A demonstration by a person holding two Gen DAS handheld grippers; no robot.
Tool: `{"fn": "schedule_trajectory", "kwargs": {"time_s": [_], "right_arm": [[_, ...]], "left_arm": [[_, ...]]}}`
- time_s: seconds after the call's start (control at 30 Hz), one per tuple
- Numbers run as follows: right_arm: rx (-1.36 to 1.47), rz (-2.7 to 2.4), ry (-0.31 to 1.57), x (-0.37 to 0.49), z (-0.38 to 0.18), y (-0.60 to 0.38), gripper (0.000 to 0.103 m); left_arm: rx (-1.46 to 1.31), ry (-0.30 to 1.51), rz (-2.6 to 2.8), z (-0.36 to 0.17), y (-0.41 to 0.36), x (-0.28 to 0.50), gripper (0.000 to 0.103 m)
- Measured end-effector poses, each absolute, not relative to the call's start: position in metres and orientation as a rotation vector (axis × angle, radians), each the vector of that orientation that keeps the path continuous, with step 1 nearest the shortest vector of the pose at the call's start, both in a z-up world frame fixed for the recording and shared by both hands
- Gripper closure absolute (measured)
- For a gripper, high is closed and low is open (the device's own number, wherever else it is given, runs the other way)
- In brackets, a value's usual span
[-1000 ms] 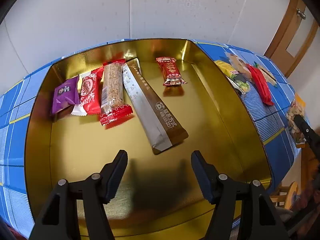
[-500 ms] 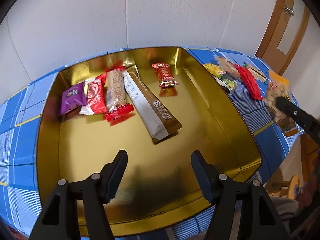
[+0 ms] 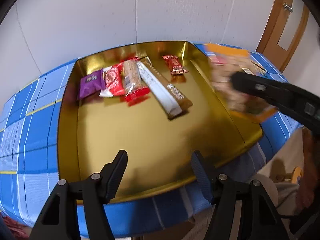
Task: Organize snacks
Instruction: 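Carry the peanut bag over the gold tray and open the right gripper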
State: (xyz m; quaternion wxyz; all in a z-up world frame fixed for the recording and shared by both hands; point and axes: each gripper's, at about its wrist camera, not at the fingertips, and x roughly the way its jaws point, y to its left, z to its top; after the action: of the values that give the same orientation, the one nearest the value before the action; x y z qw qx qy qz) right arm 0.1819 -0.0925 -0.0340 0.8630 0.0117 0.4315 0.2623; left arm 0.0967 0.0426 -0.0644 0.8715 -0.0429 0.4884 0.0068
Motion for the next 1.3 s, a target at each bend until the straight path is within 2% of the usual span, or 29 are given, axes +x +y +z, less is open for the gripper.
{"fn": "schedule_trajectory", "kwargs": {"time_s": [0.2,0.4,0.53,0.57,0.73,1.13,1.3], "right_arm": [[-0.013,0.692,1.027,0.194,-0.052,-0.033,0.071],[0.050,0.875,1.267,0.220,-0.081,0.017,0.071],[0.067,0.966,1.353,0.224,-0.094,0.041,0.068],[0.080,0.972,1.361,0.224,-0.094,0.043,0.063],[0.146,0.952,1.313,0.223,-0.086,0.029,0.060],[0.073,0.610,0.961,0.212,-0.028,-0.101,0.060],[0.237,0.384,0.879,0.215,-0.037,-0.183,0.060]], "left_arm": [[-0.079,0.978,0.043,-0.058,0.056,0.075,0.036],[-0.078,0.960,0.042,-0.055,0.064,0.060,0.036],[-0.094,0.956,0.047,-0.055,0.068,0.055,0.036],[-0.098,0.955,0.050,-0.055,0.070,0.054,0.036],[-0.126,0.962,0.055,-0.056,0.076,0.056,0.036],[-0.125,0.987,-0.009,-0.054,0.050,0.074,0.036],[-0.140,0.990,-0.047,-0.046,0.036,0.084,0.029]]}}
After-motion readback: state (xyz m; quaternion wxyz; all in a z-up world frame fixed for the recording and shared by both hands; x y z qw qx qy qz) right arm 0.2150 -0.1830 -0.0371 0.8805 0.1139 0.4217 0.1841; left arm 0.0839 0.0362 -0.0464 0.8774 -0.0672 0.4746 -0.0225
